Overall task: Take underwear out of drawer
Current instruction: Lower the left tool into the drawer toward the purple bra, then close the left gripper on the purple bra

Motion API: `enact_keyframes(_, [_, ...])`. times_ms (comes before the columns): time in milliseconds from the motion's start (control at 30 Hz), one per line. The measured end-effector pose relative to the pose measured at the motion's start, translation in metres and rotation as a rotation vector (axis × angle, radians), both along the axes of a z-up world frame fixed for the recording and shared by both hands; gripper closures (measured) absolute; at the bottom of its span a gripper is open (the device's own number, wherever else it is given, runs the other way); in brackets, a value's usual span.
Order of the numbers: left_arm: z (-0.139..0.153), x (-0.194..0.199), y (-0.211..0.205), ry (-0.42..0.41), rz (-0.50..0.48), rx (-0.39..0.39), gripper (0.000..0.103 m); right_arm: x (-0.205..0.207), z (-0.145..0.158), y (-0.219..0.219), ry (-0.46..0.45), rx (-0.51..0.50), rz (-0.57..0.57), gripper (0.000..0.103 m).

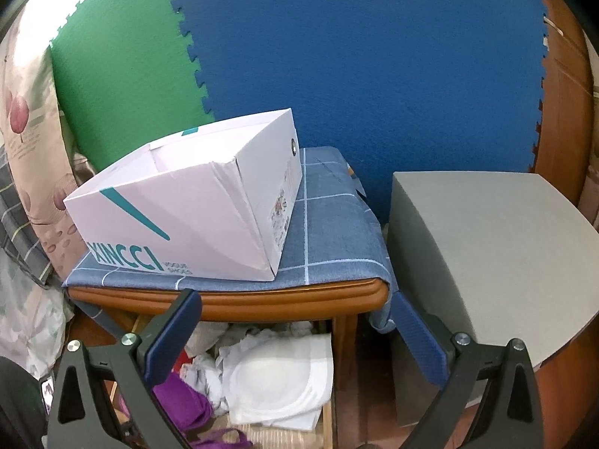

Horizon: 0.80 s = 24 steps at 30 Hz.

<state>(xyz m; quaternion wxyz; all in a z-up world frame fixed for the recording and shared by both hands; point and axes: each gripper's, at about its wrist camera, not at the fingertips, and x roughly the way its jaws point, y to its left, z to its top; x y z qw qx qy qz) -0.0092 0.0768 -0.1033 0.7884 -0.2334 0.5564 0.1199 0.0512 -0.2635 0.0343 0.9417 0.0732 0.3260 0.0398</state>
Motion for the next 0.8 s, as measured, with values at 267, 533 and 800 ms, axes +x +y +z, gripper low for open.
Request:
enact_keyframes(267, [-0.001,-0.002,0.001,-0.044,-0.011,-0.013,0.0,0.0,0.001,0.0,-0.002,0.001,0.002,0.0])
enact_keyframes(533, [0.01,-0.003,0.008,-0.012,-0.092,-0.054,0.001,-0.002,0.004,0.001,-0.016,0.008,0.007,0.0])
enact_keyframes(800, [0.048,-0.009,0.03,-0.052,-0.183,-0.176,0.0,-0.004,0.007,-0.006,-0.022,0.054,0.004,0.0])
